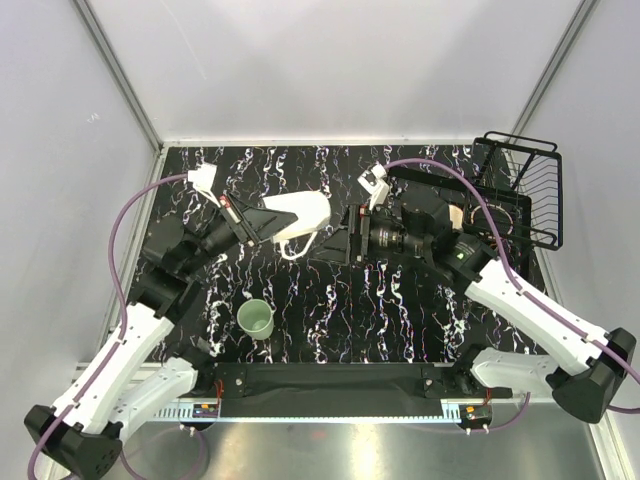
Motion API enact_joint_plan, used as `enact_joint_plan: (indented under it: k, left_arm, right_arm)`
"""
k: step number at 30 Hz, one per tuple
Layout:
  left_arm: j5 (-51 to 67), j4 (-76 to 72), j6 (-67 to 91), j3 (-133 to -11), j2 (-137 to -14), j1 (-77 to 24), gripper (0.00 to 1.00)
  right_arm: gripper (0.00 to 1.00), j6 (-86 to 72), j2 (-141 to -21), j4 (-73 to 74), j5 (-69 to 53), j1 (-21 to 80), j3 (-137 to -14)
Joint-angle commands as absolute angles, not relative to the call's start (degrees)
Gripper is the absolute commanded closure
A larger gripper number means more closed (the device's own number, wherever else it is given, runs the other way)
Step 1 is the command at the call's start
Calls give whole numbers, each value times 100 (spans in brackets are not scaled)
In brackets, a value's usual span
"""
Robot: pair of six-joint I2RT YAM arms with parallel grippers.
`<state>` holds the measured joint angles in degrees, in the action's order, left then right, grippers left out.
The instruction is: Load the cups into the dish rack
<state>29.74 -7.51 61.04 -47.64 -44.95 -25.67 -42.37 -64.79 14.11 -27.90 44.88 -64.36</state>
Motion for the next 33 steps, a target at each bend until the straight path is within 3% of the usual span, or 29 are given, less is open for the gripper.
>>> enact_joint_plan:
  k: [1, 6, 11, 15, 16, 19, 24, 29, 31, 32, 33]
  left_arm:
    - [2840, -3031, 6591, -4686, -4421, -2925, 100]
    - [2269, -3831, 6680, -4404, -4491, -3436, 100]
    - [1978, -4297, 6715, -4342, -4815, -3981, 100]
    - [1899, -4386, 6680, -4403, -5018, -4289, 100]
    - [1881, -4412, 6654, -4403, -5027, -4385, 100]
    - [1819, -4351, 6583, -4386, -5027, -4438, 100]
    - [1767, -4061, 6434, -4430, -4948, -4438, 100]
    - [1845, -3578, 6337, -4535, -4887, -4447, 100]
    - [1802, -2792, 6136, -4728, -4826, -4447, 81]
    - [1628, -2421, 6022, -4807, -4773, -4447, 52]
    - [1539, -1791, 5768, -4947, -4729, -4447, 44]
  right_arm:
    - [13, -4790, -6539, 62, -3121, 4614, -6416]
    - [16, -5219, -6460, -1086, -2672, 4798, -6048]
    - [25, -5484, -6521, -1643, -2444, 4860, -5784]
    - [46, -5519, -6390, -1775, -2119, 4896, -5617]
    - [59, -5520, -6303, -1775, -2057, 4904, -5547]
    - [67, -5467, -6170, -1688, -1811, 4904, -5458]
    - [99, -5283, -6135, -1223, -1697, 4896, -5572]
    - [100, -5151, -6135, -1082, -1591, 4904, -5634]
    - [100, -5098, -6126, -924, -1486, 4904, -5712]
    - [100, -5028, -6117, -740, -1329, 4904, -5730]
    - [100, -4993, -6117, -625, -1240, 4904, -5800]
